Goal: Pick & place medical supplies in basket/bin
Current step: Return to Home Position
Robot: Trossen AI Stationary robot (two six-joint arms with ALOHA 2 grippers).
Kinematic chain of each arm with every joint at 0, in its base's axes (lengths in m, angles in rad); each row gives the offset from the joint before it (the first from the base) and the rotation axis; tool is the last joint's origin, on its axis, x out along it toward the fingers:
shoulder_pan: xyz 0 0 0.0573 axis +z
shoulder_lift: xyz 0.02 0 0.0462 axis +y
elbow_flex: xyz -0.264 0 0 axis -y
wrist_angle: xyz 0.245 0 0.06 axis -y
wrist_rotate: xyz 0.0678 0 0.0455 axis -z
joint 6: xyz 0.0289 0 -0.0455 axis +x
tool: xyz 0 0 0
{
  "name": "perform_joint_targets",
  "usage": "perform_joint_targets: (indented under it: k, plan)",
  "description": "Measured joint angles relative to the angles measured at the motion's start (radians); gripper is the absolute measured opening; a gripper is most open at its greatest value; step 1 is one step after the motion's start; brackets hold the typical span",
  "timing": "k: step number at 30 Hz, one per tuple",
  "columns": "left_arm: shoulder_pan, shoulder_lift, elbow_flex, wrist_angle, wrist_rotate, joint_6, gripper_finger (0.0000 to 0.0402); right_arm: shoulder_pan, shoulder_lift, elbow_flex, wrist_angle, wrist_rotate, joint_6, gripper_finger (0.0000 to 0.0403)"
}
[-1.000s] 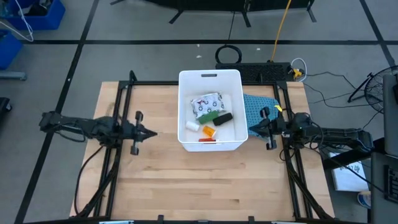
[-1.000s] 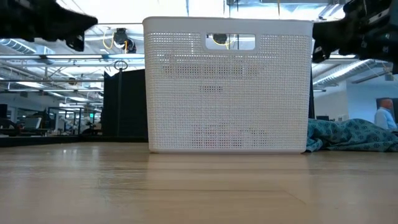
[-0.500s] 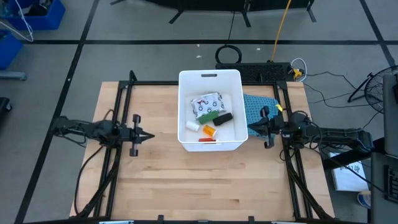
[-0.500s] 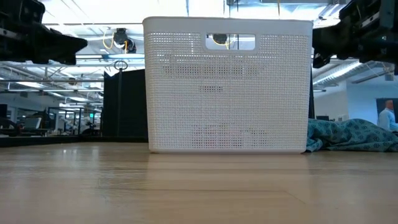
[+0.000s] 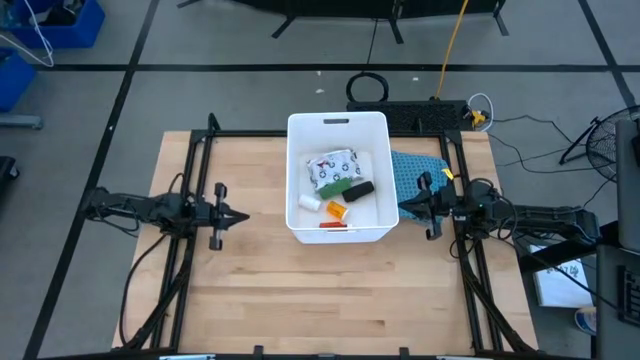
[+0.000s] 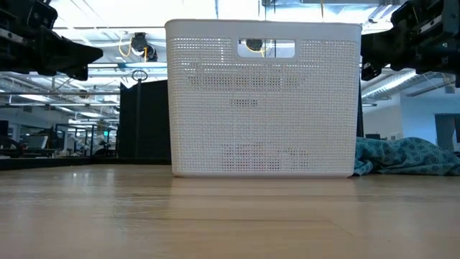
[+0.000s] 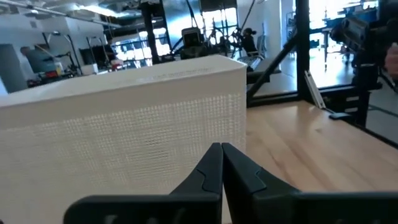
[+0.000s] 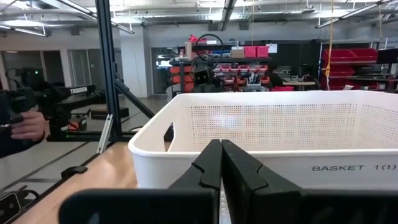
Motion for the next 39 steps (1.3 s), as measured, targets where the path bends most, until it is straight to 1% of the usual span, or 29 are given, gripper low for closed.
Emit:
perform_joint_targets:
  k: [3,7,13,39]
  plan:
    - [0.000,0.023,0.000,-0.002,0.003,-0.026,0.0013,0.000,0.001,0.000,0.000,0.000,0.004,0.0000]
    - [0.000,0.049,0.000,0.002,0.000,-0.018,0.0026,0.000,0.001,0.000,-0.002,0.004,0.008,0.0000]
    - [0.000,0.061,-0.002,0.022,-0.005,-0.020,0.0036,0.000,0.001,0.000,-0.005,0.005,0.005,0.0000]
    - [0.000,0.061,-0.002,0.032,-0.004,-0.020,0.0037,0.000,0.001,0.000,-0.005,0.006,0.004,0.0000]
